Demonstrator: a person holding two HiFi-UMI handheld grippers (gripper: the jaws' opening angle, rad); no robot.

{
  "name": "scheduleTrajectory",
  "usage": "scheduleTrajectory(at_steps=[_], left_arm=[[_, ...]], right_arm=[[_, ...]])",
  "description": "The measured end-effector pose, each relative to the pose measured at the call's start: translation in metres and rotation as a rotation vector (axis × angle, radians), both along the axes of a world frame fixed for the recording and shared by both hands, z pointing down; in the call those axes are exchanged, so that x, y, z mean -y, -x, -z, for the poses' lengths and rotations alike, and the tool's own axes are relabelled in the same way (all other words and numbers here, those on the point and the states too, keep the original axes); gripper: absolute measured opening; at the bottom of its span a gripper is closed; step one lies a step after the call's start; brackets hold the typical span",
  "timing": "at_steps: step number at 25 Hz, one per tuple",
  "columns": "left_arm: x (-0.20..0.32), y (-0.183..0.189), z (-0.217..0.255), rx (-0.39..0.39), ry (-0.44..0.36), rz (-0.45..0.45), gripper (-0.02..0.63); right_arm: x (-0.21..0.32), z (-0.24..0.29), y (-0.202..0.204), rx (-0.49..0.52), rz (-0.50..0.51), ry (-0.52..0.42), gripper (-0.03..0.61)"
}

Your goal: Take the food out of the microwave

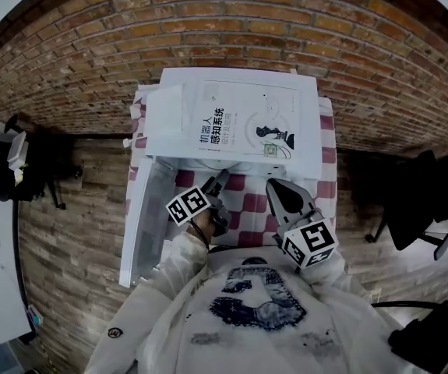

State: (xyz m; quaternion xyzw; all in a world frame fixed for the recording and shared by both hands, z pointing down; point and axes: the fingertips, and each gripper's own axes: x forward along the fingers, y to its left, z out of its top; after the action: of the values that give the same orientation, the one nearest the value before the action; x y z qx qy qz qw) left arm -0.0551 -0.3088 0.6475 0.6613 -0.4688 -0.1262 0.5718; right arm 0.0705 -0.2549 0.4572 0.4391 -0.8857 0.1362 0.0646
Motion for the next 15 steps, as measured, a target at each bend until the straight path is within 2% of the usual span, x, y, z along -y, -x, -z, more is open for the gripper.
scheduleTrajectory(at_steps=[15], left_arm=[[0.025,-0.005,-0.04,-0.192,0.125,0.09,0.318]], right_arm=[[-0.001,-0.009,-0.006,-0.026,0.01,0.025,0.014]])
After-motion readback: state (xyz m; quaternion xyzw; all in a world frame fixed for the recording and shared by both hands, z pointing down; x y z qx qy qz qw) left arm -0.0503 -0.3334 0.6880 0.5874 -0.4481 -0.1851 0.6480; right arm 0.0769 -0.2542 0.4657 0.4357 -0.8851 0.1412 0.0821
